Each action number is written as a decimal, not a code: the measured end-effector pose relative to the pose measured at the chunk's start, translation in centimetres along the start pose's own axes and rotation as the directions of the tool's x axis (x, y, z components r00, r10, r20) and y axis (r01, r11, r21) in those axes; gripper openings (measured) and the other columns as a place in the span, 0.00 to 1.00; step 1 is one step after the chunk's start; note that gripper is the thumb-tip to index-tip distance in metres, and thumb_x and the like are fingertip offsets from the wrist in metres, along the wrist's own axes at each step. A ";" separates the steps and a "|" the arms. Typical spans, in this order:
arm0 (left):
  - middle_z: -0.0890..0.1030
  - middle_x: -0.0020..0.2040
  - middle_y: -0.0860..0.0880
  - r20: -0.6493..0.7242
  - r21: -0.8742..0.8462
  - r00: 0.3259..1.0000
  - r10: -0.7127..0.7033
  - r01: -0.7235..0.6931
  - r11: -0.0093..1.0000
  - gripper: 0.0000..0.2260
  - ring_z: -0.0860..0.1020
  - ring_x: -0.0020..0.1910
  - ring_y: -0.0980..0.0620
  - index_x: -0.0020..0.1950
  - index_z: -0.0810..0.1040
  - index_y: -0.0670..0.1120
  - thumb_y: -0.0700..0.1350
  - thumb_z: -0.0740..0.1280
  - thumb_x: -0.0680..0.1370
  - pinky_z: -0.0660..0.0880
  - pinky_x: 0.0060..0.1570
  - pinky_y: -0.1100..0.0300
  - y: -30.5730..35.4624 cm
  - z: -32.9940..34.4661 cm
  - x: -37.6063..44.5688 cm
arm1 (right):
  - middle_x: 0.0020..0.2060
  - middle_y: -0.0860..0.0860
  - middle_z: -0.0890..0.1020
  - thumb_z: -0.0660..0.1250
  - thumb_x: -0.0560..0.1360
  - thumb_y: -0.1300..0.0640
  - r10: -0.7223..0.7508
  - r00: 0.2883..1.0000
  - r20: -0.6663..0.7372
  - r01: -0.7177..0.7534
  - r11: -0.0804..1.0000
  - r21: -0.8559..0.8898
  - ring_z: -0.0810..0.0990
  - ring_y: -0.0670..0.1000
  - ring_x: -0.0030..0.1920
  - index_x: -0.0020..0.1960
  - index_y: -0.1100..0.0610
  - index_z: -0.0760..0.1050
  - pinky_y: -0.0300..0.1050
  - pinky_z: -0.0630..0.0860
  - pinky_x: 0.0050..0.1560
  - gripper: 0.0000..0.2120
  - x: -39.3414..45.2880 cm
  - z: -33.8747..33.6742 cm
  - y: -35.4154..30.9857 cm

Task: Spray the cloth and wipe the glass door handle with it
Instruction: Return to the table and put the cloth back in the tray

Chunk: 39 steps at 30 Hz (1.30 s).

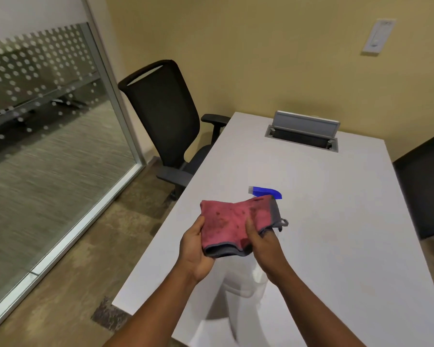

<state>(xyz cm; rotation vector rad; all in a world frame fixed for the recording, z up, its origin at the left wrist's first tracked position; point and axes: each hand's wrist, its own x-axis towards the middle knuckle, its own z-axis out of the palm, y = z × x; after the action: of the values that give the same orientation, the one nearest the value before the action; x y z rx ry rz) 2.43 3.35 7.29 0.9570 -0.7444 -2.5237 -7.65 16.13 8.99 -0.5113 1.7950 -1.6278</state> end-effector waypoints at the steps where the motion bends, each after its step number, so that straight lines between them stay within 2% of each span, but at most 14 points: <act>1: 0.82 0.65 0.39 0.004 0.000 1.000 -0.006 0.006 1.000 0.21 0.82 0.62 0.38 0.71 0.76 0.43 0.55 0.59 0.85 0.79 0.61 0.42 0.1 0.0 0.1 | 0.60 0.47 0.81 0.61 0.81 0.47 -0.045 0.999 0.028 0.047 0.997 -0.058 0.79 0.39 0.58 0.67 0.51 0.73 0.30 0.74 0.56 0.17 0.1 0.1 0.0; 3: 0.81 0.66 0.39 0.017 0.011 1.000 -0.018 0.018 1.000 0.22 0.79 0.66 0.37 0.72 0.76 0.42 0.55 0.59 0.84 0.75 0.67 0.40 0.2 0.1 0.2 | 0.54 0.50 0.84 0.61 0.80 0.45 -0.119 0.990 0.075 0.131 0.976 -0.176 0.81 0.37 0.52 0.61 0.49 0.77 0.28 0.74 0.53 0.13 0.2 0.4 -0.1; 5: 0.80 0.67 0.39 0.058 0.044 0.998 -0.028 0.026 0.999 0.23 0.79 0.66 0.38 0.72 0.76 0.43 0.56 0.58 0.84 0.74 0.68 0.40 0.1 0.2 0.3 | 0.49 0.50 0.84 0.60 0.78 0.37 -0.164 0.979 0.124 0.194 0.939 -0.286 0.82 0.40 0.49 0.61 0.53 0.77 0.38 0.77 0.55 0.23 0.3 0.7 0.3; 7: 0.81 0.66 0.39 0.082 0.084 0.997 -0.016 0.009 0.996 0.22 0.81 0.64 0.40 0.69 0.79 0.45 0.57 0.58 0.84 0.75 0.67 0.41 0.2 0.5 0.1 | 0.53 0.47 0.81 0.57 0.77 0.32 -0.208 0.960 0.189 0.271 0.864 -0.424 0.80 0.43 0.54 0.68 0.52 0.71 0.47 0.78 0.60 0.30 0.5 0.9 0.6; 10: 0.83 0.64 0.42 0.107 0.104 0.994 -0.011 0.000 0.995 0.21 0.82 0.62 0.42 0.69 0.80 0.48 0.57 0.56 0.85 0.77 0.63 0.43 0.2 1.0 -0.4 | 0.66 0.45 0.73 0.54 0.77 0.31 -0.276 0.917 0.287 0.391 0.759 -0.520 0.74 0.44 0.64 0.75 0.44 0.61 0.47 0.73 0.68 0.31 0.6 1.6 0.4; 13: 0.83 0.65 0.45 0.110 0.158 0.994 -0.017 0.000 0.987 0.21 0.82 0.63 0.44 0.71 0.78 0.51 0.57 0.53 0.85 0.78 0.60 0.47 0.2 0.9 -0.5 | 0.79 0.41 0.57 0.54 0.77 0.31 -0.309 0.881 0.358 0.465 0.706 -0.535 0.61 0.43 0.76 0.80 0.42 0.47 0.49 0.62 0.76 0.36 1.1 2.4 0.2; 19: 0.81 0.68 0.46 0.146 0.205 0.989 -0.021 -0.010 0.979 0.24 0.80 0.67 0.45 0.74 0.74 0.50 0.60 0.53 0.84 0.75 0.68 0.49 0.7 1.5 -1.2 | 0.79 0.44 0.34 0.45 0.76 0.28 -0.235 0.891 0.389 0.453 0.533 -0.715 0.34 0.48 0.79 0.78 0.41 0.30 0.64 0.46 0.78 0.39 0.6 3.4 0.8; 24: 0.81 0.67 0.49 0.174 0.304 0.985 0.002 -0.056 0.951 0.17 0.81 0.65 0.47 0.74 0.72 0.56 0.51 0.61 0.84 0.77 0.66 0.48 1.2 1.3 -1.1 | 0.76 0.49 0.26 0.30 0.70 0.25 -0.088 0.912 0.400 0.407 0.310 -0.859 0.22 0.50 0.74 0.80 0.45 0.35 0.67 0.37 0.76 0.43 0.4 4.2 0.6; 28: 0.82 0.66 0.48 0.182 0.293 0.983 -0.018 -0.036 0.955 0.17 0.82 0.63 0.46 0.73 0.72 0.56 0.47 0.62 0.84 0.80 0.61 0.50 1.3 0.7 -1.2 | 0.77 0.50 0.27 0.31 0.70 0.26 -0.017 0.899 0.438 0.426 0.267 -0.864 0.21 0.52 0.74 0.80 0.45 0.41 0.69 0.34 0.74 0.43 0.4 4.2 0.5; 31: 0.82 0.65 0.46 0.190 0.258 0.980 -0.055 0.004 0.966 0.20 0.82 0.64 0.45 0.72 0.74 0.52 0.51 0.65 0.80 0.80 0.61 0.50 1.1 0.4 -1.5 | 0.78 0.50 0.30 0.34 0.71 0.25 0.063 0.896 0.440 0.414 0.238 -0.878 0.24 0.55 0.75 0.80 0.47 0.38 0.72 0.36 0.73 0.44 0.7 4.0 0.7; 33: 0.82 0.67 0.45 0.190 0.256 0.979 -0.079 0.029 0.966 0.21 0.81 0.65 0.44 0.73 0.74 0.51 0.51 0.66 0.80 0.78 0.63 0.48 1.1 0.1 -1.2 | 0.78 0.49 0.30 0.40 0.72 0.24 0.082 0.895 0.439 0.406 0.262 -0.876 0.25 0.55 0.76 0.79 0.46 0.33 0.70 0.37 0.73 0.44 0.8 3.6 0.0; 35: 0.82 0.66 0.44 0.190 0.257 0.976 -0.101 0.050 0.965 0.19 0.80 0.66 0.43 0.72 0.76 0.51 0.48 0.66 0.81 0.77 0.64 0.44 1.3 -0.2 -1.0 | 0.79 0.46 0.34 0.41 0.70 0.22 -0.001 0.900 0.435 0.411 0.333 -0.849 0.27 0.52 0.77 0.80 0.45 0.35 0.65 0.38 0.74 0.46 0.5 2.8 -1.5; 37: 0.83 0.63 0.42 0.165 0.227 0.975 -0.147 0.108 0.968 0.19 0.81 0.63 0.40 0.69 0.79 0.47 0.48 0.68 0.79 0.76 0.64 0.41 1.6 -0.6 -0.7 | 0.81 0.44 0.45 0.41 0.71 0.22 -0.166 0.923 0.347 0.382 0.495 -0.780 0.36 0.48 0.80 0.81 0.46 0.44 0.56 0.42 0.76 0.46 0.0 1.6 -2.7; 39: 0.84 0.59 0.40 0.160 0.167 0.965 -0.210 0.183 0.969 0.19 0.81 0.56 0.41 0.65 0.82 0.43 0.50 0.70 0.77 0.76 0.63 0.43 2.2 -0.8 -0.6 | 0.78 0.45 0.61 0.54 0.76 0.30 -0.249 0.962 0.112 0.261 0.723 -0.640 0.56 0.47 0.79 0.79 0.48 0.59 0.50 0.55 0.77 0.36 0.4 0.4 -3.2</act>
<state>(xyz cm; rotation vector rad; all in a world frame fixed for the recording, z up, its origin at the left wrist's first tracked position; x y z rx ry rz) 3.71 1.61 8.32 0.9034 -0.9480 -2.7868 -8.07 15.10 12.09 -1.1273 2.3506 -1.0952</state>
